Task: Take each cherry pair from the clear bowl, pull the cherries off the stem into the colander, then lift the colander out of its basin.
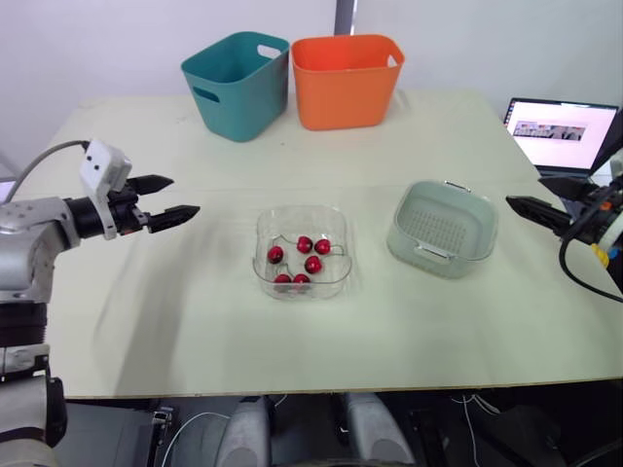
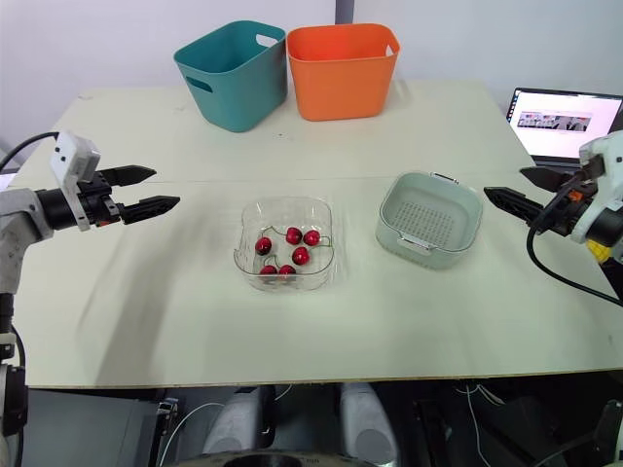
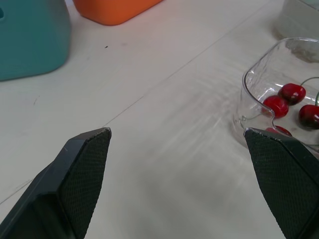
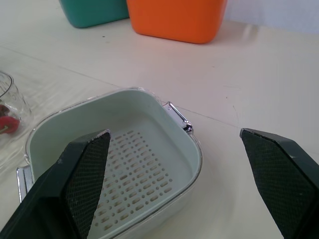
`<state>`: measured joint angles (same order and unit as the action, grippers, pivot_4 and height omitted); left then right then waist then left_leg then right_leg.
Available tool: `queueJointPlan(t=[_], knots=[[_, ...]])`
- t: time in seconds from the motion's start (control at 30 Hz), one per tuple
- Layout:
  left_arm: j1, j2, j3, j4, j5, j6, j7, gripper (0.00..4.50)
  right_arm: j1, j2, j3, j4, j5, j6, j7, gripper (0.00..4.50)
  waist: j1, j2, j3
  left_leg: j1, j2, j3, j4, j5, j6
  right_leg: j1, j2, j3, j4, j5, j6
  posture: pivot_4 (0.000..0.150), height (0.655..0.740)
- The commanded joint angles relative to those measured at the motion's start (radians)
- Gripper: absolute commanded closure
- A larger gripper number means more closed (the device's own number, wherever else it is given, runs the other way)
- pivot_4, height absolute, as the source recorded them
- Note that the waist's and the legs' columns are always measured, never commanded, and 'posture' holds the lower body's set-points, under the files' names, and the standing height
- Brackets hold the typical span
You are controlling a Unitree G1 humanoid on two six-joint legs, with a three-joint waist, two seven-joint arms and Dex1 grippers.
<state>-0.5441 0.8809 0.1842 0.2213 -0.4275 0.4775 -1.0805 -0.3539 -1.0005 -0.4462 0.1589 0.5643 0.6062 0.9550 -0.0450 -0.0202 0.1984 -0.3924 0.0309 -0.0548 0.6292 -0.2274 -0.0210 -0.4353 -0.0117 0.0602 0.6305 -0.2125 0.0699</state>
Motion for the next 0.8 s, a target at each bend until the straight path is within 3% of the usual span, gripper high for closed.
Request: queueJointPlan(t=[0.03,0.8], knots=[[-0.01,0.005,0.024,-0.028,-0.011,-0.01,0.001,0.0,-0.018,-0.003,-0.017,-0.041,0.018,0.008,-0.004,0.01,0.0,0.0,0.0,0.0,0.0,0.0,0.0,0.0,0.0,0.0,0.0,0.0,0.0,0.0,0.0,0.15,0.74],[-0.004,0.005,0.026,-0.032,-0.019,0.0,-0.004,0.0,-0.043,-0.006,-0.007,-0.088,0.038,0.108,-0.053,0.01,0.0,0.0,0.0,0.0,0.0,0.0,0.0,0.0,0.0,0.0,0.0,0.0,0.0,0.0,0.0,0.15,0.74]])
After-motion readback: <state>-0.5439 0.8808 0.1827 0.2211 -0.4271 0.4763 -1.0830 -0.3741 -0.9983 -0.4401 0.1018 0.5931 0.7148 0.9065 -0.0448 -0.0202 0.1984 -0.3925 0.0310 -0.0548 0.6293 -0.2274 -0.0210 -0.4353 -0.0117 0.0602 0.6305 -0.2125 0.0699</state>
